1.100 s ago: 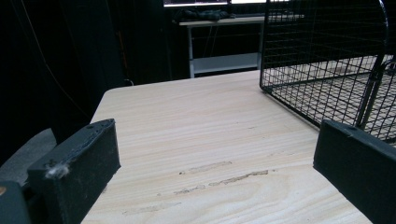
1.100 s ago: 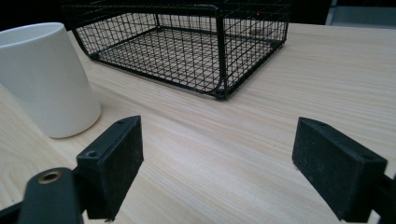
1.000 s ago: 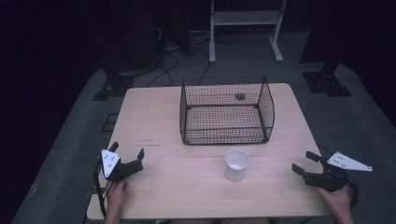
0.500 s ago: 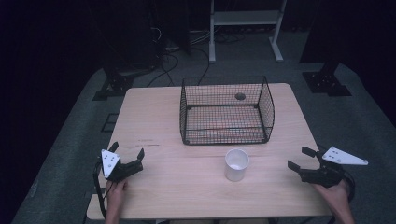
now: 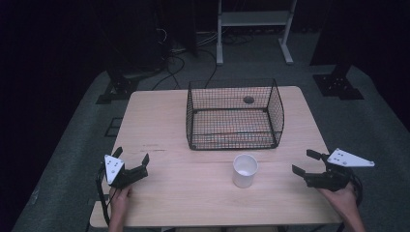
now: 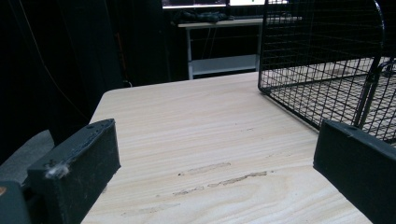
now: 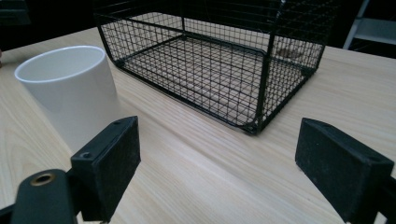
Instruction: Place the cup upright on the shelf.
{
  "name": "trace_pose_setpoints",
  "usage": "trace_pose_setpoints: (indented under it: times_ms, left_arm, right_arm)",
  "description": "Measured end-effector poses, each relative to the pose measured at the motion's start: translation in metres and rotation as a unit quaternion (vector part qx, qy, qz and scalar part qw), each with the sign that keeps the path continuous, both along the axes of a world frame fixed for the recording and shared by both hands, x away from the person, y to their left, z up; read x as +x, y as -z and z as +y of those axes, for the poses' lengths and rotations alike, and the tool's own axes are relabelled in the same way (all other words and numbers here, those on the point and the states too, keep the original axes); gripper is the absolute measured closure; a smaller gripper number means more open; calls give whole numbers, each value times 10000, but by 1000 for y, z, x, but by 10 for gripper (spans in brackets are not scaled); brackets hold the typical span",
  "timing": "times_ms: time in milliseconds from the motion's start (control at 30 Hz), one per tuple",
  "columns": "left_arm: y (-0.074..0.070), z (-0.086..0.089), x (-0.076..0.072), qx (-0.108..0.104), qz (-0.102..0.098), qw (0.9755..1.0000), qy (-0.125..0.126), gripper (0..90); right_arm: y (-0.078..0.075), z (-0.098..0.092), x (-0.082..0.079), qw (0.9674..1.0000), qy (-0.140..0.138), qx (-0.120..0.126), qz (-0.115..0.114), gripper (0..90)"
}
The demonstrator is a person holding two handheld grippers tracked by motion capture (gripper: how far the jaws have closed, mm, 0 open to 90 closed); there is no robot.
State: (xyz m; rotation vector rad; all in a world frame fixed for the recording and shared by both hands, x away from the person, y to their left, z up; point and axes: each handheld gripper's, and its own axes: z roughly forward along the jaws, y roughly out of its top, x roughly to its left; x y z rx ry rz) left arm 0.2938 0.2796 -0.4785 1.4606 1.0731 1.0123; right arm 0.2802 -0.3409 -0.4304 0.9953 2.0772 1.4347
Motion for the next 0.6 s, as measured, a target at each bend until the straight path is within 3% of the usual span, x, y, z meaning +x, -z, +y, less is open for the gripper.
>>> trace_pose_setpoints:
  times_ms: [600]
  left_arm:
    - [0,1,0,-80,-5,10000,3,0]
  right_arm:
    - [-8,36,10,9979,-635,-102,51,114]
